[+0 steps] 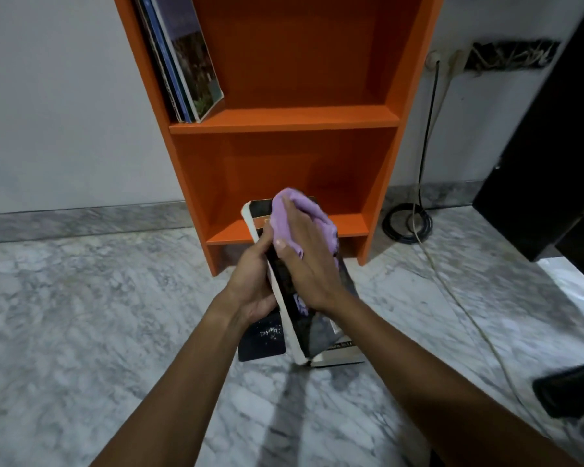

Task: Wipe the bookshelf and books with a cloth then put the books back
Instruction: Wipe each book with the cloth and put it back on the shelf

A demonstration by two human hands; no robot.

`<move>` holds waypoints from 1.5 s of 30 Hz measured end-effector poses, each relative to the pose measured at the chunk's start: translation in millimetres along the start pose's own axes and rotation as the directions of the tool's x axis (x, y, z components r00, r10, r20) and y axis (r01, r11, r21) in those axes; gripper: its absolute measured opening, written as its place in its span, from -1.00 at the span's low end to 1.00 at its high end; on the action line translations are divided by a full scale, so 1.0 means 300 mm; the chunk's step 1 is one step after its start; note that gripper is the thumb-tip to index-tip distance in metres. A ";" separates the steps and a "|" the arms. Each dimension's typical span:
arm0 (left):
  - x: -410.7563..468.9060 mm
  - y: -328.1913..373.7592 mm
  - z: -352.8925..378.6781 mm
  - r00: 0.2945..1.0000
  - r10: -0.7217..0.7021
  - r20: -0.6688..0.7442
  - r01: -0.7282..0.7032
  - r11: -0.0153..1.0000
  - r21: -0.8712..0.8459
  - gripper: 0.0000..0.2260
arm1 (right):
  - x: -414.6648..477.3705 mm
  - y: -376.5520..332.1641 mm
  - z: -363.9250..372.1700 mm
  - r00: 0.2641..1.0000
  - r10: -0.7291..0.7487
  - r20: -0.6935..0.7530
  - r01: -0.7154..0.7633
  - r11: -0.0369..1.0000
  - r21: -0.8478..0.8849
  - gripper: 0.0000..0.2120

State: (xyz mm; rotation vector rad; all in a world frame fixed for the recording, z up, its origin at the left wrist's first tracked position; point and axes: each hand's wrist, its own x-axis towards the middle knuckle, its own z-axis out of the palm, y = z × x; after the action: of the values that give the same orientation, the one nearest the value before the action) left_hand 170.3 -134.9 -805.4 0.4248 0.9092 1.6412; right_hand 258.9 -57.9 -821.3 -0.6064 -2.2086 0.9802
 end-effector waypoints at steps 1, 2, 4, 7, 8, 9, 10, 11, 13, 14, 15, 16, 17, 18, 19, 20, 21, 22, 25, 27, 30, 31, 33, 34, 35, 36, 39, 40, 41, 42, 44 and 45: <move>-0.006 -0.022 0.012 1.000 -0.026 0.003 0.026 1.000 0.004 -0.49 | 0.027 0.001 -0.016 0.998 -0.005 -0.065 0.005 1.000 -0.012 -0.44; -0.015 -0.041 0.031 0.999 -0.036 -0.013 0.036 0.999 0.012 -0.51 | 0.054 0.013 -0.036 0.994 -0.001 -0.111 -0.001 1.000 -0.017 -0.47; -0.028 -0.052 0.068 0.998 -0.012 -0.057 0.015 0.998 0.058 -0.56 | 0.104 0.043 -0.074 0.980 0.083 -0.183 -0.082 0.997 0.010 -0.53; -0.027 -0.023 0.065 0.993 0.056 -0.102 -0.046 0.994 0.098 -0.55 | 0.114 0.123 -0.093 0.942 0.281 -0.184 -0.274 0.960 0.065 -0.59; -0.021 -0.004 0.052 0.991 0.076 -0.108 -0.066 0.994 0.090 -0.54 | 0.089 0.135 -0.086 0.918 0.363 -0.160 -0.343 0.929 0.139 -0.59; -0.013 0.021 0.034 0.988 0.103 -0.114 -0.094 0.992 0.084 -0.52 | 0.058 0.149 -0.066 0.882 0.456 -0.120 -0.415 0.871 0.263 -0.60; -0.005 0.042 0.017 0.983 0.127 -0.133 -0.117 0.990 0.080 -0.52 | 0.024 0.170 -0.047 0.842 0.536 -0.061 -0.467 0.780 0.418 -0.63; -0.001 0.064 0.002 0.977 0.147 -0.153 -0.137 0.988 0.072 -0.51 | -0.008 0.192 -0.033 0.803 0.597 0.007 -0.506 0.674 0.537 -0.67; 0.006 0.114 -0.029 0.964 0.188 -0.186 -0.180 0.982 0.058 -0.52 | -0.058 0.218 -0.017 0.777 0.602 0.184 -0.551 0.508 0.662 -0.73; 0.008 0.134 -0.039 0.955 0.219 -0.199 -0.206 0.975 0.086 -0.53 | -0.071 0.222 -0.022 0.791 0.553 0.260 -0.548 0.454 0.702 -0.76; 0.009 0.150 -0.049 0.939 0.256 -0.231 -0.227 0.963 0.144 -0.55 | -0.076 0.226 -0.035 0.814 0.493 0.308 -0.532 0.418 0.737 -0.77; 0.013 0.159 -0.057 0.923 0.282 -0.264 -0.236 0.952 0.193 -0.56 | -0.075 0.214 -0.055 0.838 0.428 0.340 -0.512 0.397 0.762 -0.75; 0.026 0.158 -0.076 0.909 0.296 -0.294 -0.226 0.941 0.251 -0.57 | -0.068 0.213 -0.073 0.854 0.395 0.339 -0.492 0.399 0.774 -0.72; 0.038 0.154 -0.094 0.889 0.307 -0.340 -0.193 0.924 0.331 -0.58 | -0.060 0.197 -0.094 0.871 0.366 0.328 -0.467 0.410 0.784 -0.69; 0.047 0.145 -0.107 0.863 0.314 -0.395 -0.128 0.894 0.430 -0.57 | -0.051 0.188 -0.111 0.885 0.366 0.288 -0.437 0.438 0.786 -0.69; 0.053 0.135 -0.115 0.836 0.332 -0.437 -0.035 0.827 0.561 -0.50 | -0.038 0.175 -0.126 0.900 0.373 0.226 -0.402 0.509 0.761 -0.74; 0.060 0.115 -0.119 0.791 0.361 -0.494 0.063 0.755 0.653 -0.36 | -0.025 0.161 -0.134 0.913 0.387 0.127 -0.361 0.623 0.694 -0.86; 0.059 0.100 -0.103 0.745 0.408 -0.527 0.128 0.688 0.714 -0.25 | -0.013 0.132 -0.140 0.927 0.375 0.009 -0.310 0.750 0.584 -0.95; 0.055 0.040 0.015 0.821 0.391 -0.416 0.039 0.689 0.724 -0.28 | -0.017 0.095 -0.103 0.960 0.074 -0.271 -0.049 0.994 0.099 -0.75; 0.065 0.018 0.070 0.889 0.300 -0.347 -0.067 0.834 0.548 -0.35 | -0.044 0.104 -0.047 0.960 -0.152 -0.236 0.107 0.975 -0.193 -0.83; 0.086 0.038 0.035 0.803 0.431 -0.411 -0.163 0.823 0.545 -0.72 | -0.082 0.122 0.054 0.961 -0.207 -0.184 0.176 0.970 -0.170 -0.74; 0.087 0.050 0.011 0.790 0.442 -0.425 -0.168 0.823 0.543 -0.76 | -0.088 0.115 0.069 0.948 -0.245 -0.205 0.235 0.969 -0.071 -0.77; 0.076 0.077 0.001 0.825 0.409 -0.390 -0.195 0.854 0.482 -0.80 | -0.081 0.099 0.077 0.952 -0.221 -0.210 0.235 0.971 0.046 -0.78; 0.074 0.089 -0.002 0.856 0.379 -0.350 -0.200 0.869 0.451 -0.82 | -0.067 0.082 0.062 0.972 -0.151 -0.182 0.167 0.983 0.075 -0.77; 0.067 0.102 0.003 0.885 0.341 -0.317 -0.193 0.888 0.416 -0.83 | -0.043 0.082 0.043 0.984 -0.069 -0.167 0.087 0.991 0.103 -0.75; 0.058 0.116 0.007 0.908 0.303 -0.288 -0.183 0.907 0.379 -0.83 | -0.022 0.085 0.026 0.986 0.004 -0.165 0.021 0.988 0.150 -0.74; 0.033 0.153 0.013 0.949 0.241 -0.201 -0.169 0.933 0.319 -0.84 | 0.060 0.088 -0.042 0.967 0.238 -0.093 -0.169 0.869 0.466 -0.69; 0.026 0.170 0.016 0.957 0.223 -0.184 -0.156 0.935 0.319 -0.84 | 0.099 0.092 -0.063 0.937 0.346 -0.044 -0.249 0.752 0.610 -0.73; 0.018 0.195 0.017 0.961 0.210 -0.178 -0.144 0.934 0.329 -0.85 | 0.135 0.096 -0.086 0.906 0.423 0.003 -0.297 0.631 0.717 -0.79; 0.017 0.222 0.015 0.964 0.204 -0.170 -0.136 0.929 0.345 -0.86 | 0.165 0.099 -0.107 0.891 0.452 0.037 -0.311 0.549 0.776 -0.81; 0.023 0.296 0.006 0.964 0.226 -0.136 -0.145 0.885 0.443 -0.87 | 0.214 0.093 -0.142 0.880 0.467 0.079 -0.319 0.461 0.828 -0.77; 0.025 0.340 -0.002 0.966 0.235 -0.107 -0.146 0.837 0.528 -0.88 | 0.241 0.081 -0.151 0.882 0.465 0.073 -0.310 0.458 0.833 -0.74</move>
State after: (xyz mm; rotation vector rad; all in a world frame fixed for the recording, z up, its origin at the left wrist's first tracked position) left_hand 100.4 -132.6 -730.6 0.7759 1.4888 1.6138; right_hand 244.9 24.0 -790.3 -0.6928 -1.1848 1.9649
